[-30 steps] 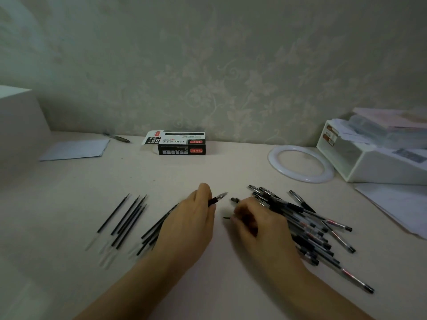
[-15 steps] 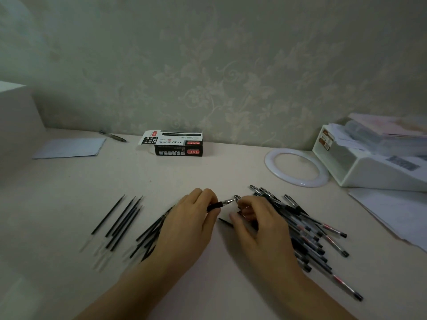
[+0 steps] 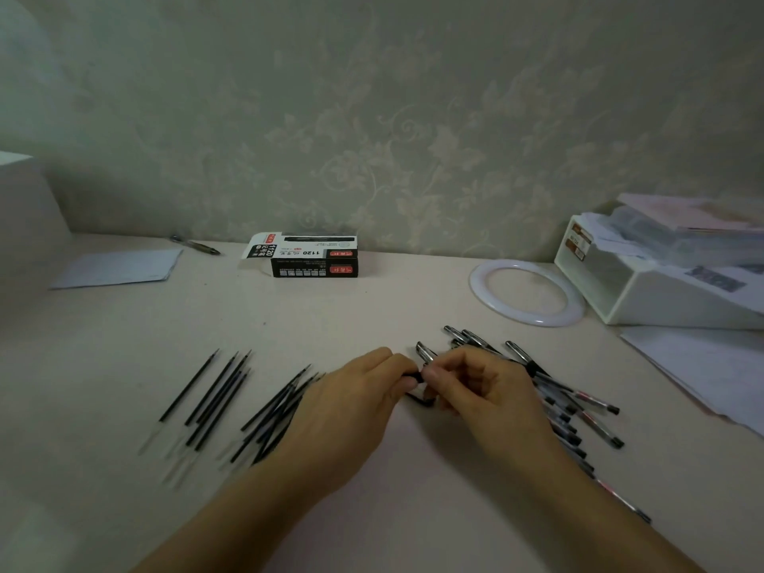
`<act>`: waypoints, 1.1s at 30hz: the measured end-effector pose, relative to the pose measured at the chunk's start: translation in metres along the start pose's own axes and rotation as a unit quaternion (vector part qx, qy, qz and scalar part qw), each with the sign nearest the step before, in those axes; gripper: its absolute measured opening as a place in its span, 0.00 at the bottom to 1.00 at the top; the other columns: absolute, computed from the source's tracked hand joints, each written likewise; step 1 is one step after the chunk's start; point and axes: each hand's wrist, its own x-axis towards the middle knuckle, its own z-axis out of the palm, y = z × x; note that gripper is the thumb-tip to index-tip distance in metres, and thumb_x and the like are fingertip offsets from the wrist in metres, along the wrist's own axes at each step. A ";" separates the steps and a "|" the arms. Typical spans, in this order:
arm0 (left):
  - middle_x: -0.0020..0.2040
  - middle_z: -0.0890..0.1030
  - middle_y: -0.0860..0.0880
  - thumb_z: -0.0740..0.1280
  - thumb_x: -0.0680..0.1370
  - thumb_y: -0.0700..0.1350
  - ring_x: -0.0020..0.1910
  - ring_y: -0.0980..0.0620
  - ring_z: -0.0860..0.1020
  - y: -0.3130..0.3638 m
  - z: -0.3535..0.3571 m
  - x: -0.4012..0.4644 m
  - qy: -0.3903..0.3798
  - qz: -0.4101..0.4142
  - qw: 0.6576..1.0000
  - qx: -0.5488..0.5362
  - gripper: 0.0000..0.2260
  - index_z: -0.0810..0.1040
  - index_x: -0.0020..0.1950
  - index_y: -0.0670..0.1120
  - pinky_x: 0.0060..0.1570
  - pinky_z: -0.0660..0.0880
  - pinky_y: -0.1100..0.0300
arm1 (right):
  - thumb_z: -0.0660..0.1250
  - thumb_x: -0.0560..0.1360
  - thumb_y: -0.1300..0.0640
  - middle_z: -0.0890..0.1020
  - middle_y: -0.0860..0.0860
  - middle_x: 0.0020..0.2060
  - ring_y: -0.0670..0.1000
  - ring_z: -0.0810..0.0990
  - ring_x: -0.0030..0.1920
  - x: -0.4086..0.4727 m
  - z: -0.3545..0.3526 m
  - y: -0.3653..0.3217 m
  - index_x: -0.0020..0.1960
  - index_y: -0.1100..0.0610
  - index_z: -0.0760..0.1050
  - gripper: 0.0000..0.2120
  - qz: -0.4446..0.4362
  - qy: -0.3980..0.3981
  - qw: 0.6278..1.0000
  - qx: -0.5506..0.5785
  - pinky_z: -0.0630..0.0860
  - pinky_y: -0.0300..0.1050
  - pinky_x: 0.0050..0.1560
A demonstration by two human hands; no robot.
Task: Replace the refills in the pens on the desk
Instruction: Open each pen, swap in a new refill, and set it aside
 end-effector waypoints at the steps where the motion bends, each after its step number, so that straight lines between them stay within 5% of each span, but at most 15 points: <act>1: 0.49 0.75 0.56 0.53 0.82 0.55 0.45 0.55 0.75 -0.001 0.001 -0.001 -0.005 -0.005 1.000 -0.001 0.10 0.73 0.56 0.57 0.44 0.74 0.51 | 0.71 0.75 0.59 0.84 0.51 0.35 0.45 0.82 0.35 0.001 0.000 0.001 0.43 0.48 0.82 0.06 -0.004 -0.006 1.000 0.007 0.75 0.32 0.37; 4: 0.48 0.75 0.58 0.52 0.82 0.56 0.43 0.57 0.74 -0.002 0.002 -0.003 -0.009 -0.015 1.000 -0.002 0.10 0.71 0.55 0.57 0.43 0.74 0.52 | 0.70 0.76 0.64 0.85 0.49 0.41 0.46 0.84 0.42 -0.001 0.001 -0.001 0.47 0.48 0.82 0.10 -0.015 -0.032 0.999 0.017 0.78 0.34 0.44; 7: 0.48 0.76 0.59 0.56 0.81 0.57 0.43 0.58 0.76 -0.002 0.002 -0.006 0.004 -0.011 1.000 -0.019 0.07 0.69 0.55 0.58 0.41 0.75 0.54 | 0.72 0.75 0.58 0.84 0.45 0.47 0.47 0.84 0.48 -0.004 0.002 -0.003 0.55 0.47 0.79 0.11 -0.010 -0.022 1.000 0.003 0.80 0.38 0.50; 11: 0.47 0.76 0.58 0.56 0.81 0.56 0.41 0.56 0.76 0.000 0.002 -0.006 0.000 0.001 1.000 -0.018 0.05 0.66 0.52 0.58 0.39 0.75 0.52 | 0.70 0.74 0.46 0.85 0.47 0.40 0.43 0.83 0.40 -0.006 0.002 -0.007 0.48 0.49 0.80 0.08 0.020 -0.004 1.000 -0.005 0.79 0.38 0.43; 17: 0.44 0.74 0.57 0.59 0.82 0.53 0.39 0.56 0.73 -0.001 0.000 -0.003 0.037 0.008 0.999 -0.007 0.07 0.75 0.52 0.54 0.39 0.74 0.53 | 0.69 0.76 0.64 0.85 0.48 0.40 0.46 0.83 0.40 -0.003 0.001 -0.003 0.48 0.51 0.82 0.08 0.018 -0.017 0.999 0.021 0.78 0.36 0.43; 20: 0.42 0.71 0.59 0.59 0.82 0.51 0.38 0.57 0.72 -0.001 0.001 -0.003 0.047 0.003 0.999 -0.008 0.07 0.76 0.53 0.53 0.38 0.73 0.55 | 0.73 0.74 0.57 0.84 0.46 0.45 0.48 0.84 0.44 -0.004 0.002 -0.003 0.53 0.47 0.80 0.09 0.016 -0.007 1.000 0.019 0.81 0.39 0.48; 23: 0.43 0.71 0.59 0.59 0.82 0.51 0.39 0.58 0.72 0.000 0.002 -0.004 0.039 0.013 0.999 -0.012 0.07 0.76 0.55 0.55 0.38 0.73 0.56 | 0.72 0.74 0.48 0.85 0.47 0.40 0.46 0.84 0.41 -0.004 0.001 -0.002 0.47 0.46 0.80 0.04 0.024 0.006 1.000 -0.009 0.79 0.37 0.42; 33: 0.44 0.76 0.57 0.58 0.80 0.57 0.42 0.58 0.74 -0.005 0.006 -0.004 0.011 0.008 1.000 -0.028 0.09 0.75 0.53 0.55 0.42 0.74 0.54 | 0.70 0.75 0.65 0.86 0.48 0.43 0.47 0.85 0.44 -0.003 0.000 0.001 0.46 0.48 0.82 0.11 0.021 -0.008 1.000 0.007 0.78 0.35 0.46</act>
